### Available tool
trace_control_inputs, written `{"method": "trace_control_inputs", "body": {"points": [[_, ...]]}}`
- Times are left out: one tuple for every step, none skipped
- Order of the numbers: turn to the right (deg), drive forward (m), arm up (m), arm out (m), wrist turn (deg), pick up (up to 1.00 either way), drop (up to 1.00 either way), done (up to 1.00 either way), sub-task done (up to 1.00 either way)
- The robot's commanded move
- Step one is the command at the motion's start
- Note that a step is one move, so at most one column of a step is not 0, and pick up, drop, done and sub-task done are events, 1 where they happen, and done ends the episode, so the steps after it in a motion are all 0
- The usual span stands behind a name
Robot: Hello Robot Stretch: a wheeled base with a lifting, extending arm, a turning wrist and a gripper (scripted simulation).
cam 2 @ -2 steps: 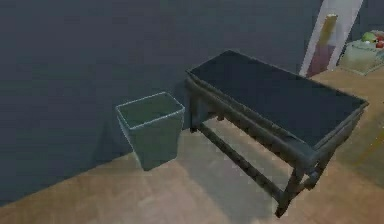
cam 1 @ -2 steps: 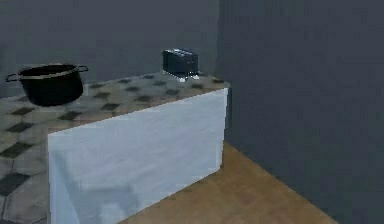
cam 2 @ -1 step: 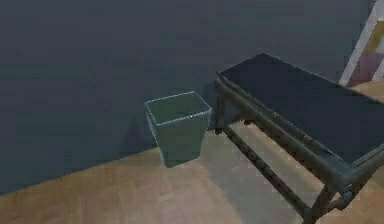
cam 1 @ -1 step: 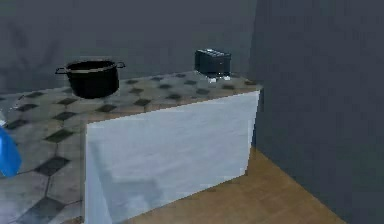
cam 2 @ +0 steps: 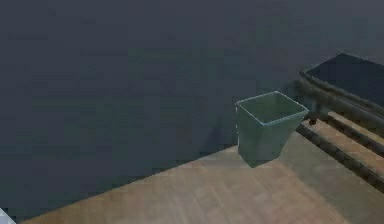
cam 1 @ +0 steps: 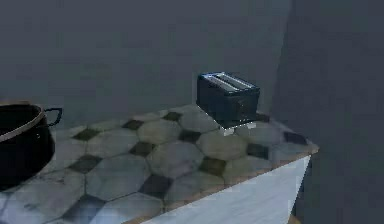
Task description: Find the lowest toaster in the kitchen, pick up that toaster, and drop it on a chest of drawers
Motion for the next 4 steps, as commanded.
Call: {"method": "trace_control_inputs", "body": {"points": [[45.0,0.0,0.0,0.0,0.0,0.0,0.0,0.0,0.0],[45.0,0.0,0.0,0.0,0.0,0.0,0.0,0.0,0.0],[42.0,0.0,0.0,0.0,0.0,0.0,0.0,0.0,0.0],[0.0,0.2,0.0,0.0,0.0,0.0,0.0,0.0,0.0]]}}
